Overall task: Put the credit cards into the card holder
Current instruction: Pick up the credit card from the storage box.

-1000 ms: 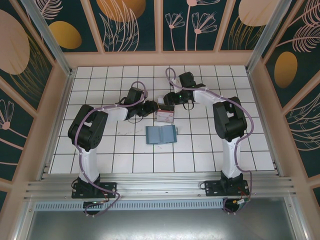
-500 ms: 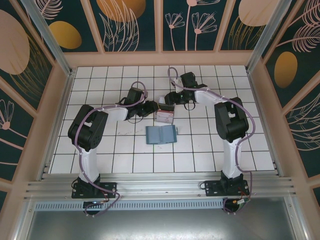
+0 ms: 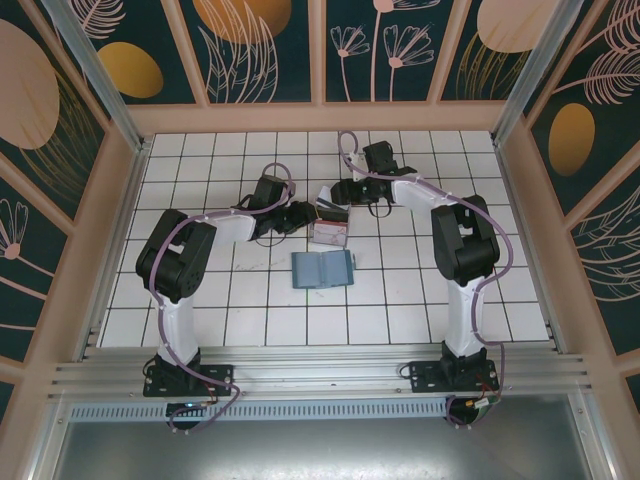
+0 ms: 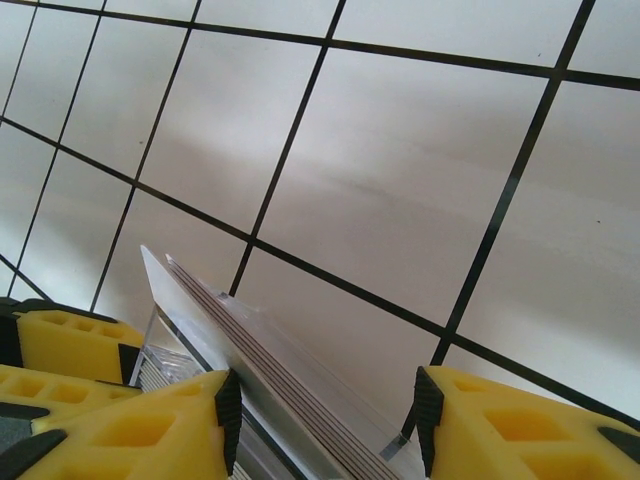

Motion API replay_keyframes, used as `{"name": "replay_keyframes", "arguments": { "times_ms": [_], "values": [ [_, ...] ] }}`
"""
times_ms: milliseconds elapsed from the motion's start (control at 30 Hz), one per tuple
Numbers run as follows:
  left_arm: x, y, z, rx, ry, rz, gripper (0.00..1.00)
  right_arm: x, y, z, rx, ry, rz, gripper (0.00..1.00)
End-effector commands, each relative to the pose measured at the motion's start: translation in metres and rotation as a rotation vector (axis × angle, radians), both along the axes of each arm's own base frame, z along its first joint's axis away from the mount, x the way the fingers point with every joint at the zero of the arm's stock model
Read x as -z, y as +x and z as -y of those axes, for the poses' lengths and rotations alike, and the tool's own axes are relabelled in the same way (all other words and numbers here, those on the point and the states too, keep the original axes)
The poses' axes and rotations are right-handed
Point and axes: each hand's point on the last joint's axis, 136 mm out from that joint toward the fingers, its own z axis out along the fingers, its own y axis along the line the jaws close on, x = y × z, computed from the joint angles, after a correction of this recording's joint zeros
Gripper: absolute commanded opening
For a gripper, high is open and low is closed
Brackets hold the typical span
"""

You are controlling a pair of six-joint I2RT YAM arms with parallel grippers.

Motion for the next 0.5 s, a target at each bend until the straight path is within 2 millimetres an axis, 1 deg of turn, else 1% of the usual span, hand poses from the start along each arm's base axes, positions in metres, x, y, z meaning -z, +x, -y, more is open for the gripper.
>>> {"name": "replay_keyframes", "arguments": {
  "times_ms": [0,100,333,467],
  "values": [
    [0.0341,-0.0284,-0.0057,0.021,0.057,-0.128,0.39,-0.0286,0.0122,0.0088,0.038,0.011,0.079,0.51],
    [0.0337,-0.028,-0.0059,0.019,0.056,-0.128,0.39,-0.0326,0.0131,0.0093,0.039,0.02,0.085,0.49],
    [0.0345,-0.0287,-0.0064,0.019,0.057,-0.131,0.4,-0.029,0.0105,0.0076,0.023,0.024,0.073,0.43],
    [0.0352,-0.0288,-0.0061,0.018,0.058,-0.134,0.4,-0.0313,0.0107,0.0089,0.022,0.019,0.081,0.4]
  ]
}}
